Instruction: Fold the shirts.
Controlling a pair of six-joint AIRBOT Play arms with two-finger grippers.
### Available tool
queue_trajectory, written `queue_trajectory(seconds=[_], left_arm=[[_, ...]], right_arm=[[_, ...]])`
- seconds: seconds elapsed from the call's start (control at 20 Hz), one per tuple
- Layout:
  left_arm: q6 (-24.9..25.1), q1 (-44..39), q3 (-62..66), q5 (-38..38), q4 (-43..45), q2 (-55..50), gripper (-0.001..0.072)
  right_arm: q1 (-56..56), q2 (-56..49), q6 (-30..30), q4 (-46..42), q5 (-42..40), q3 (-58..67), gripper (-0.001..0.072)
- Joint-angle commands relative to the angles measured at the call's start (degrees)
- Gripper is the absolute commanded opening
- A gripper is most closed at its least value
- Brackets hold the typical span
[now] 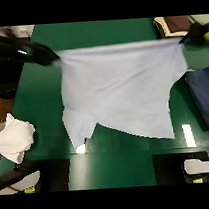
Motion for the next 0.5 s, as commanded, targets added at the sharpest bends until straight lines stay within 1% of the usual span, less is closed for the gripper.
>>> queue_trajectory(seconds=[0.0,0.1,0.2,0.25,0.3,0.35,0.4,0.45], left_arm=[[1.14,-1.31,-2.82,10.56,-0.22,-12.44,0.0029],[1.16,-1.31,-0.66,14.86,-0.26,-17.27,0.0029],[1.14,-1.29,0.76,16.2,-0.02,-19.5,0.003],[1.05,-1.05,0.98,16.17,0.17,-19.5,0.0034],[0.61,-0.42,1.81,14.71,0.5,-19.45,0.0252],[-0.57,0.5,3.17,11.93,0.96,-19.45,0.0526],[-2.21,2.25,4.94,7.02,1.49,-19.34,0.0589],[-2.93,4.31,6.69,1.07,1.46,-19.26,0.059]], right_arm=[[0.96,-10.01,1.27,-0.57,0.09,-0.11,0.0011],[0.98,-13.22,1.27,-0.57,0.07,2.78,0.0012],[0.96,-15.45,1.27,-0.57,0.2,5.86,0.0014],[0.96,-16.17,1.27,-0.39,0.39,7.34,0.0054],[0.68,-16.41,1.27,0.11,0.57,8.35,0.0324],[0.15,-16.13,1.25,1.09,0.59,8.61,0.0475],[-0.31,-15.54,1.22,1.99,0.94,8.55,0.0474],[-0.81,-14.75,1.2,2.97,2.4,8.44,0.0473]])
